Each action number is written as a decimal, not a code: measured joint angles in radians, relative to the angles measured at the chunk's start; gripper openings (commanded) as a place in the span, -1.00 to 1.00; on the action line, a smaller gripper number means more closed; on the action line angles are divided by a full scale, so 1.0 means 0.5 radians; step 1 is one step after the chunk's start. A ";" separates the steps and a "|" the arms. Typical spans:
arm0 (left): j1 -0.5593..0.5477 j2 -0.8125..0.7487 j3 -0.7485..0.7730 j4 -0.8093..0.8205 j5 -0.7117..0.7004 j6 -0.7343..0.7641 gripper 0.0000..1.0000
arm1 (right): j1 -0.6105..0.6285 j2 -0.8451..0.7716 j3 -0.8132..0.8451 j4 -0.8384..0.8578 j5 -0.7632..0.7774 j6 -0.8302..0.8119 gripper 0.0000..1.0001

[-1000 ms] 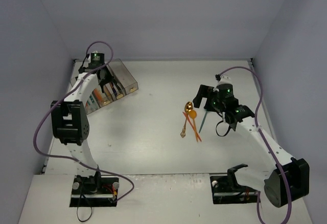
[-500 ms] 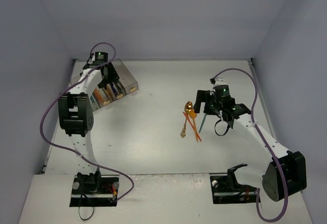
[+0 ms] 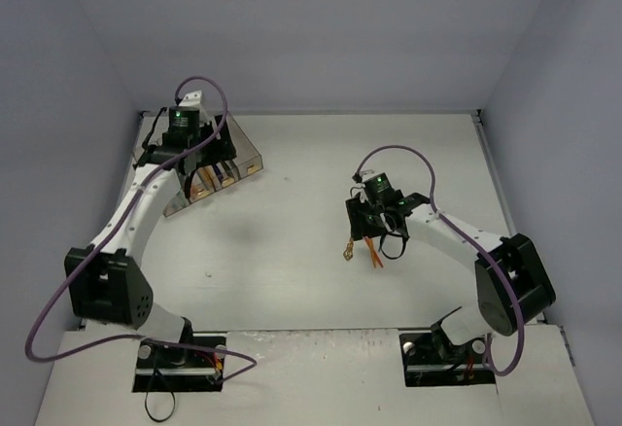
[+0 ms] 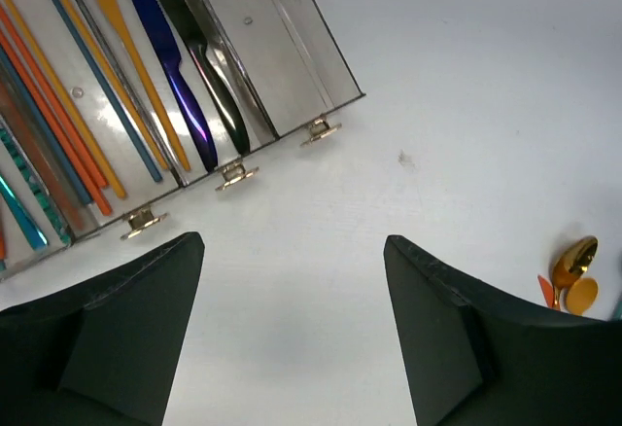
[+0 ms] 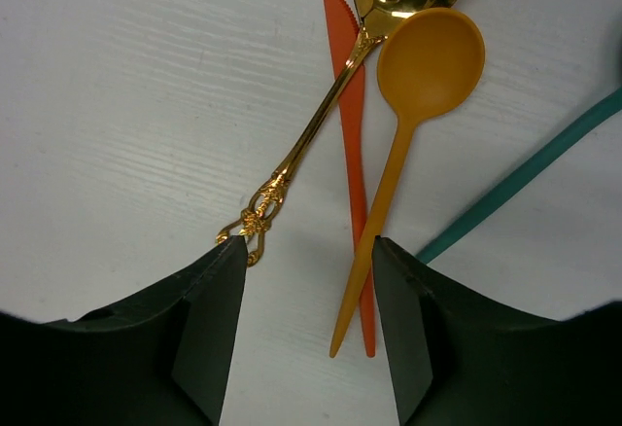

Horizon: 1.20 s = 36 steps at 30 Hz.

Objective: Sort the eating utensils into containers

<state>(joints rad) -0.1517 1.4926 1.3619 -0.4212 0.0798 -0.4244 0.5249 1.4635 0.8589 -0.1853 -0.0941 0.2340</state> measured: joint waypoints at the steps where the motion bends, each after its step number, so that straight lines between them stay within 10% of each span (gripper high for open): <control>1: 0.001 -0.077 -0.068 0.027 0.028 0.015 0.45 | 0.000 0.022 0.001 -0.005 0.003 -0.010 -0.35; 25: 0.002 -0.711 -0.656 -0.073 0.177 0.170 0.45 | 0.014 0.434 0.145 -0.010 0.122 -0.059 -0.46; 36: -0.001 -0.728 -0.690 -0.079 0.178 0.185 0.45 | 0.016 0.474 0.187 -0.006 0.143 -0.001 -1.00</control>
<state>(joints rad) -0.1523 1.1287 1.0168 -0.4609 0.1689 -0.3321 0.5329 1.7005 0.9523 -0.1884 -0.0227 0.2336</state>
